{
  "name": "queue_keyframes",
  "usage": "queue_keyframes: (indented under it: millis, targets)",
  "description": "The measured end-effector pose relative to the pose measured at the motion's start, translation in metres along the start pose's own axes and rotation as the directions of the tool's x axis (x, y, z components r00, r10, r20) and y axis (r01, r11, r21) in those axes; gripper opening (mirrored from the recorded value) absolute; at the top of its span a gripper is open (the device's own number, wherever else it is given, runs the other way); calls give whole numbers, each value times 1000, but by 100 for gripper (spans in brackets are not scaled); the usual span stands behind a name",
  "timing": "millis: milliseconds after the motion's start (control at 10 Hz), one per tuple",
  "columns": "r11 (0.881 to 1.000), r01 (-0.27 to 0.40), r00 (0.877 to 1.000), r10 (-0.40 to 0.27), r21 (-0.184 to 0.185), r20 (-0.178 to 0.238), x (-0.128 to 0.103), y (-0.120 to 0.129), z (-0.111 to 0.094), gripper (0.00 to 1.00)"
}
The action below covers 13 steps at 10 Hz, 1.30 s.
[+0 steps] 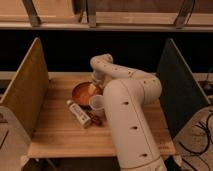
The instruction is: Drag the ceramic bowl in a circle
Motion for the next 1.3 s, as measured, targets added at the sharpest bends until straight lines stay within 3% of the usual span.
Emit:
queue_keyframes:
  millis: [300,400,500,600,900,1100,1300]
  targets:
    - [999,8,1000,-8,-39,-7,-1,6,10,20]
    - [999,10,1000,-10,-44,1,-4,5,9,6]
    - [999,11,1000,-11,-42,7,-5,4,7,2]
    - [999,10,1000,-10,-34,15,-7,0,1,0]
    - [999,-9,1000,8,39,19,-1,-32,-24,0]
    - [998,-9,1000,8,56,18,-3,-43,-27,0]
    - [998,28,999,-29,49,19,-19,-40,-19,0]
